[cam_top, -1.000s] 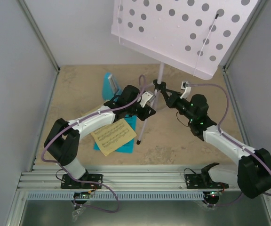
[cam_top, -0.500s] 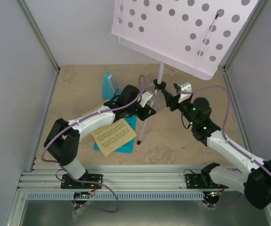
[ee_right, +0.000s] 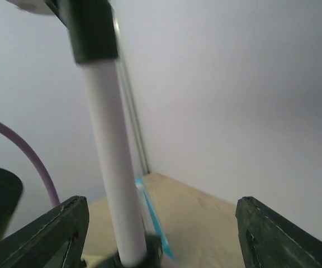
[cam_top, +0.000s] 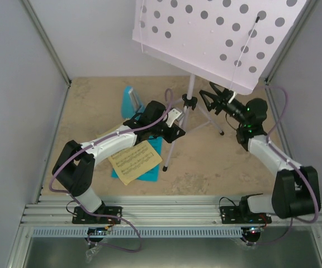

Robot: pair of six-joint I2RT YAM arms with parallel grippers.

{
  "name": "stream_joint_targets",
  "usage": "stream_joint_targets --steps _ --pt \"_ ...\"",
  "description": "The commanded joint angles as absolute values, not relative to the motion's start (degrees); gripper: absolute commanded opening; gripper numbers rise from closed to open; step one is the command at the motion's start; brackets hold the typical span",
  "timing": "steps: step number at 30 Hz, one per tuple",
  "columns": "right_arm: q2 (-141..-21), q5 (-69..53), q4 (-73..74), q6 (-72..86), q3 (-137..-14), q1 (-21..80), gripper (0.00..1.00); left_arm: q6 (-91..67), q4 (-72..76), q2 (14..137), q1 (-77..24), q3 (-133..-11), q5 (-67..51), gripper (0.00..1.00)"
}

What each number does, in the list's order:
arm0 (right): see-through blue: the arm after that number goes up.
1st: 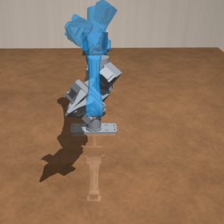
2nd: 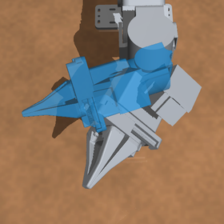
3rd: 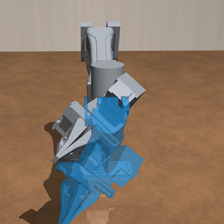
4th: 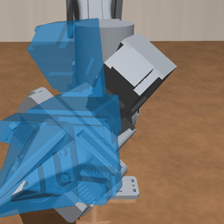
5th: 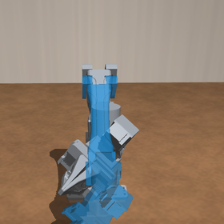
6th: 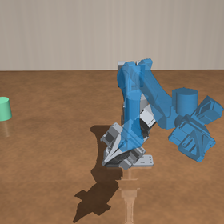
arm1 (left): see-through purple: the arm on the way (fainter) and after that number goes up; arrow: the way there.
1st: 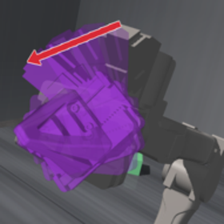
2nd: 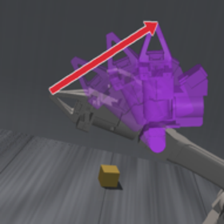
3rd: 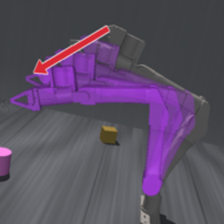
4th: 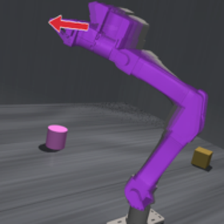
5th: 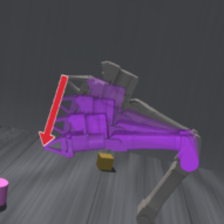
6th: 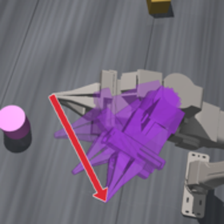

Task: Pack up the instrument practice props

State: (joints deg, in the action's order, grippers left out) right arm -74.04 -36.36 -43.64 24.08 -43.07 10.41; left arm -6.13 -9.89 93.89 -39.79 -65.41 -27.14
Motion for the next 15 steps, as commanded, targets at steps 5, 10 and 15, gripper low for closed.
stream_joint_targets --steps 5,10,15 --pt "-88.8 -55.1 -66.8 36.4 -54.5 10.3 0.73 -7.7 -9.2 92.8 -39.1 -65.5 -27.0 0.0" --pt "-93.2 -57.7 -72.4 40.7 -58.7 11.3 0.68 -7.5 -9.3 93.5 -39.1 -65.5 -26.8 0.0" --pt "-94.7 -57.7 -71.2 39.9 -62.0 12.5 0.63 -7.5 -9.4 94.4 -39.1 -65.5 -27.1 0.0"
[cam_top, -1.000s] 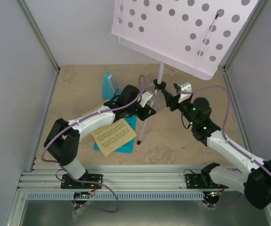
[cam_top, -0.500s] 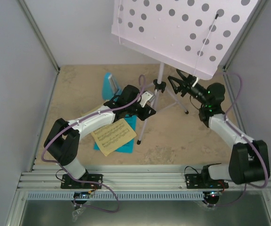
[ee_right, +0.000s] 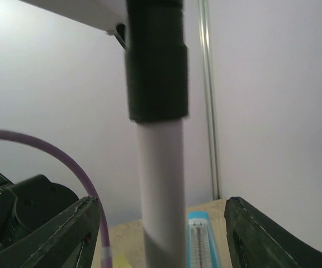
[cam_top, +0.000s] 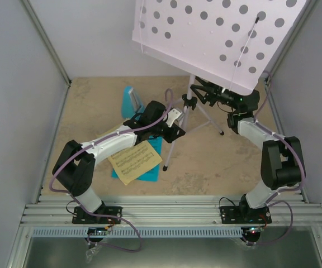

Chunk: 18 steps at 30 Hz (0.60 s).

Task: Pack up the instrument practice props

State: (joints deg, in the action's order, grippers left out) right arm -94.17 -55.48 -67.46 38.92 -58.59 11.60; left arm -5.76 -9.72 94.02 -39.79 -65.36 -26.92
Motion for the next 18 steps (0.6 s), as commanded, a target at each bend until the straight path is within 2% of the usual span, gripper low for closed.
stream_joint_targets --steps 1,3,7,14,16,18 --pt "-95.0 -57.7 -70.2 39.4 -62.9 12.6 0.63 -7.5 -9.4 94.4 -39.1 -65.5 -27.0 0.0" --pt "-95.3 -57.7 -69.2 39.2 -64.4 12.7 0.63 -7.6 -9.3 94.5 -39.1 -65.5 -27.1 0.0" --pt "-96.3 -58.6 -68.9 39.9 -67.4 12.9 0.55 -7.5 -9.3 94.8 -39.1 -65.5 -26.9 0.0" --pt "-97.6 -58.8 -67.6 41.1 -71.8 13.5 0.52 -7.5 -9.5 95.1 -39.1 -65.5 -26.9 0.0" --pt "-97.8 -58.5 -66.2 40.8 -73.0 13.5 0.47 -7.5 -9.5 95.1 -39.1 -65.5 -26.9 0.0" --pt "-97.9 -58.2 -65.2 40.6 -73.7 13.5 0.37 -7.4 -9.5 95.0 -39.1 -65.5 -26.9 0.0"
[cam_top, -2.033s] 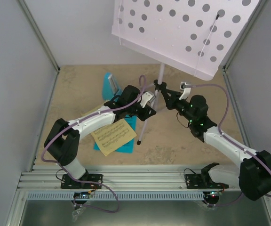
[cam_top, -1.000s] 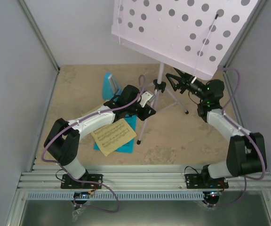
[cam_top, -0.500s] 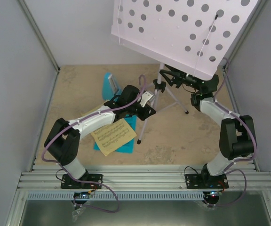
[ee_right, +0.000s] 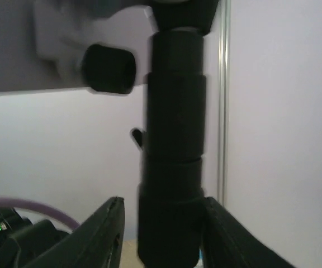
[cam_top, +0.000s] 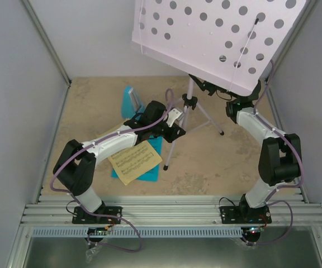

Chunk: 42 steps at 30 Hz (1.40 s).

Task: Pack up the instrument practice props

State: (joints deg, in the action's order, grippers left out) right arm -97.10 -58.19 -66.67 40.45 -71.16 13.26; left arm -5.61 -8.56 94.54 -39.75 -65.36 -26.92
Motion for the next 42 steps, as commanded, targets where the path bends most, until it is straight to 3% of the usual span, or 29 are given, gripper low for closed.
stream_joint_targets --steps 1,4,6,16,23,34,42 --pt "-97.9 -58.2 -64.8 40.6 -73.9 13.5 0.27 -7.4 -9.5 94.9 -39.1 -65.6 -26.8 0.0" --pt "-97.0 -58.4 -64.4 40.9 -73.0 13.5 0.07 -7.2 -9.4 94.8 -39.1 -65.4 -26.2 0.0" --pt "-95.5 -58.3 -64.1 40.9 -71.6 13.7 0.01 -7.4 -8.9 94.6 -39.1 -65.1 -26.4 0.0" --pt "-79.0 -53.5 -46.5 26.7 -61.1 18.4 0.01 -9.7 -2.4 82.7 -41.5 -63.2 -25.5 0.0" --pt "-68.5 -50.3 -44.0 24.3 -50.6 21.2 0.01 -13.6 4.4 74.1 -43.3 -62.2 -23.6 0.0" --pt "-57.5 -44.1 -28.8 14.7 -47.1 30.4 0.01 -14.9 12.6 75.8 -51.1 -62.2 -18.1 0.0" --pt "-48.7 -39.5 -23.6 11.5 -40.2 31.7 0.01 -17.4 23.1 77.9 -54.4 -56.4 -15.4 0.0"
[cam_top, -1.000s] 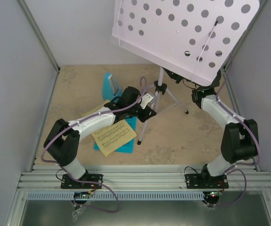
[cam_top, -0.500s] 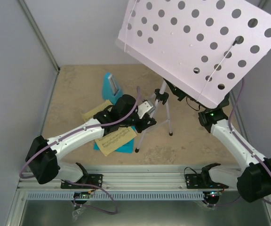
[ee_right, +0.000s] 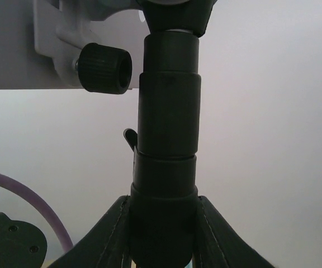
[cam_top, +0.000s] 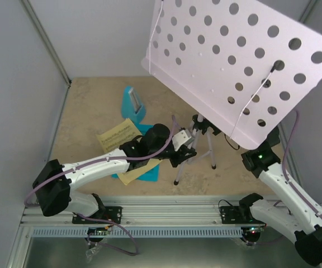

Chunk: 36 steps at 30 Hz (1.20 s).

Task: Pack up the instrument practice props

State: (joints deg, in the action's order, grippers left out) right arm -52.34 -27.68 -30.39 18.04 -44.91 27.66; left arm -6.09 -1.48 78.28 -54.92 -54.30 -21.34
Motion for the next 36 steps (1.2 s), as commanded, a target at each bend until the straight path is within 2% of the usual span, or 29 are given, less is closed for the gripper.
stream_joint_targets --steps 1,6,9,11,13,15,23,25,36 --pt "-47.5 -38.8 -23.6 11.2 -39.2 31.8 0.01 -16.9 23.4 78.5 -55.0 -55.7 -14.3 0.0" --pt "-42.8 -36.8 -23.6 11.3 -35.7 32.3 0.01 -15.8 25.6 80.9 -57.3 -51.4 -9.5 0.0" --pt "-40.9 -35.2 -23.1 11.3 -34.6 32.5 0.0 -16.9 28.1 80.9 -57.7 -48.3 -7.5 0.12" --pt "-39.7 -34.1 -22.6 11.0 -34.0 32.6 0.0 -17.4 29.0 80.6 -57.9 -46.3 -6.5 0.25" --pt "-38.7 -33.1 -21.9 10.6 -33.7 32.6 0.0 -17.7 28.7 79.8 -58.2 -44.7 -4.5 0.47" --pt "-37.9 -32.3 -21.3 10.3 -33.7 32.6 0.0 -17.8 28.7 77.9 -58.5 -42.7 -2.9 0.62" --pt "-37.8 -30.8 -21.4 11.2 -33.9 32.7 0.0 -16.9 31.9 73.0 -60.8 -39.3 -0.8 0.96" --pt "-37.6 -29.8 -21.6 11.6 -33.7 32.7 0.01 -15.8 32.4 73.2 -62.4 -40.0 -0.3 0.99" --pt "-37.5 -26.2 -21.8 13.6 -33.8 32.7 0.01 -9.0 36.6 83.3 -68.1 -46.7 16.8 0.99"
